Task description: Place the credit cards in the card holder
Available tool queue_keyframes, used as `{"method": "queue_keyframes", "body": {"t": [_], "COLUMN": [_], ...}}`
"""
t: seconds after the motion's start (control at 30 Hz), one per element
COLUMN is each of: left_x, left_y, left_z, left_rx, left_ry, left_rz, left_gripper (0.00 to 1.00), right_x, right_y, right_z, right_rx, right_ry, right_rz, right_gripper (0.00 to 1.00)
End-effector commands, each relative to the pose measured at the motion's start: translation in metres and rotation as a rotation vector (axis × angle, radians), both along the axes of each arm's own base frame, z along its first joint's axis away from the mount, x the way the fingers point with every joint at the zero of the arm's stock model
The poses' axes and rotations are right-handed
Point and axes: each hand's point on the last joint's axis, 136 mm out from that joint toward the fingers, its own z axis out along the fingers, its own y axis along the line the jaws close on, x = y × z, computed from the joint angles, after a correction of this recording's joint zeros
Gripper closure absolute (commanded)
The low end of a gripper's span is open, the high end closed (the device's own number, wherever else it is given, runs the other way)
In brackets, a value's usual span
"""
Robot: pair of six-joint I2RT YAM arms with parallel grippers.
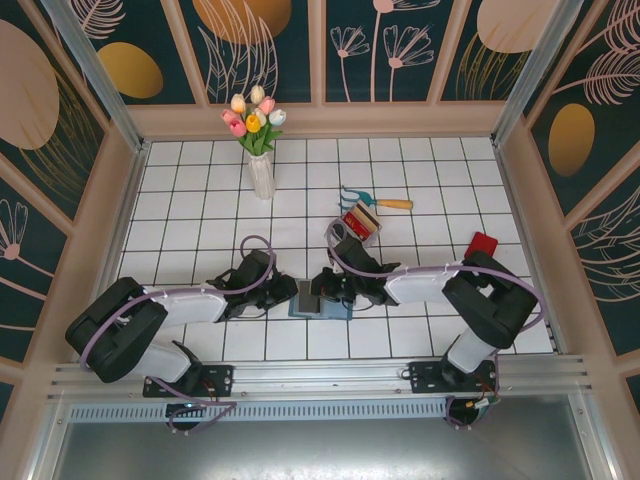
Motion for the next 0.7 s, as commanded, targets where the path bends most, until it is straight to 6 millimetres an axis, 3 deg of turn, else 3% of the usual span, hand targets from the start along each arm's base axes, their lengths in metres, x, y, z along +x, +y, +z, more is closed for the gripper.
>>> {"method": "queue_keyframes", "body": {"t": [0.0,0.1,0.23,0.43,0.67], "left_x": [-0.011,-0.008,-0.006,-0.010,-0.012], "left_y": [0.004,0.005,0.003,0.002,0.000], "left_z": [-0.007,-0.002,0.000,-0.005,-0.007], "left_rx": [0.024,0.032,0.035,0.033,0.015], "left_ry": [0.036,0.016,0.013,0.031,0.040], "left_rz": [-0.008,-0.008,-0.019,-0.029,-0.036], "left_gripper": [0.73,0.73,0.73,0.72,0.72], "right_x": [0.004,0.003,-0.002,-0.009,-0.010], "right_y": [-0.014,-0.027,-0.029,-0.017,0.006], "right_z": [0.009,0.001,-0.011,-0.024,-0.016], "right_rx": [-0.081,-0.167,-0.176,-0.145,-0.075], "right_ry": [-0.066,-0.073,-0.048,-0.007,-0.002], "right_rz": [-0.010,-0.007,0.007,0.049,0.099], "right_gripper": [0.89,0.89,0.88,0.87,0.90]}}
